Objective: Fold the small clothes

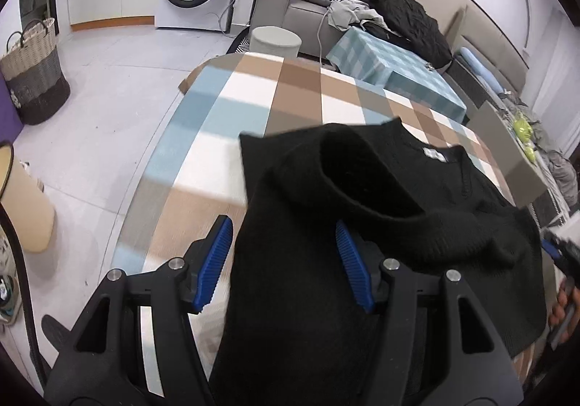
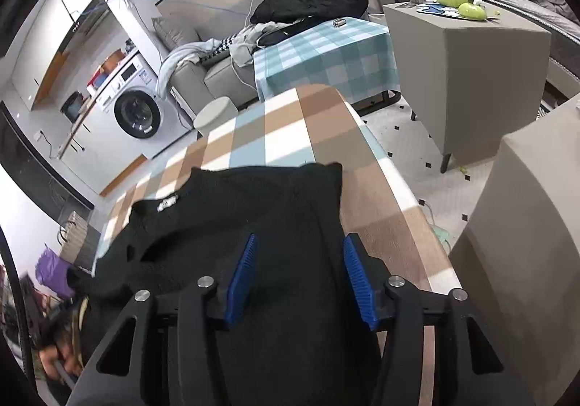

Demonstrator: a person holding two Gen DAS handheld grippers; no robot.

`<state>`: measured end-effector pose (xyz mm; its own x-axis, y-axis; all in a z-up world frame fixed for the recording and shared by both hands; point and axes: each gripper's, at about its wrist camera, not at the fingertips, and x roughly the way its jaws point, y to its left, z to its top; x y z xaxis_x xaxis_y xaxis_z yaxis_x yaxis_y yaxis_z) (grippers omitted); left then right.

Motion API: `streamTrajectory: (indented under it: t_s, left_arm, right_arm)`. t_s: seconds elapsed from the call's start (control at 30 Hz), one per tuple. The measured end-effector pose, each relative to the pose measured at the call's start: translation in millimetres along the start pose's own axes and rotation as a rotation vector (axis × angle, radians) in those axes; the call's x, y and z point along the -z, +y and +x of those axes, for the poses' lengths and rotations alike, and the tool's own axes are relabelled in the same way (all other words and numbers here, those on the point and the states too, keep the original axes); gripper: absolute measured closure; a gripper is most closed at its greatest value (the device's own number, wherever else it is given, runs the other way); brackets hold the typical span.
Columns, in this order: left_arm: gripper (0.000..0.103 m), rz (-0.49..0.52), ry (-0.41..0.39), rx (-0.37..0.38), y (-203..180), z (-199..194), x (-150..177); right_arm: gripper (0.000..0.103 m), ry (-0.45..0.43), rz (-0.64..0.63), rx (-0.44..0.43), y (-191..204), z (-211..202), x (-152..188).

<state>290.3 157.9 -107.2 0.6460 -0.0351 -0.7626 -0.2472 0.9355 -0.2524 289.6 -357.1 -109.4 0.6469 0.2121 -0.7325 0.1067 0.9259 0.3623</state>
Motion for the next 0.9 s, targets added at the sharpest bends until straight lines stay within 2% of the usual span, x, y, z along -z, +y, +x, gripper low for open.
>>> streamTrajectory:
  t_s: [0.13,0.23,0.3,0.47,0.5,0.53,0.6,0.67,0.83,0.9]
  left_arm:
    - [0.047,-0.104,0.003,-0.021,10.1,20.0,-23.0]
    - [0.047,-0.166,0.02,-0.008,24.5,21.9,-26.0]
    - [0.047,-0.148,0.029,-0.001,26.6,18.9,-20.8]
    - [0.047,-0.009,0.057,-0.043,9.8,25.8,-2.3]
    - [0.051,0.006,0.061,-0.045,6.3,27.8,0.4]
    - [0.065,0.014,0.059,-0.045,3.8,29.2,2.3]
    - [0.087,0.028,0.055,-0.063,1.2,30.7,3.2]
    - [0.097,0.013,0.018,-0.051,2.9,23.9,4.0]
    - [0.1,-0.032,-0.106,0.028,9.8,-17.9,0.5]
    - [0.1,-0.062,-0.143,0.029,17.5,-33.8,-2.6]
  right_arm:
    - [0.051,0.013,0.029,0.01,-7.3,-3.5,5.2]
    - [0.05,0.018,0.03,0.011,-10.5,-7.5,7.5]
    - [0.049,0.024,0.022,0.007,-10.9,-9.2,8.7]
    - [0.047,0.047,0.004,0.008,-10.9,-1.1,10.0]
    - [0.047,0.052,0.01,0.01,-11.4,0.4,10.3]
    - [0.047,0.057,0.014,0.004,-11.7,2.4,9.8]
    - [0.047,0.059,0.013,0.001,-11.2,4.2,10.6]
    - [0.047,0.063,0.008,0.011,-11.1,5.6,10.6]
    - [0.047,0.058,0.003,0.017,-9.9,5.2,7.5]
    - [0.047,0.053,0.0,0.02,-8.7,7.0,4.2]
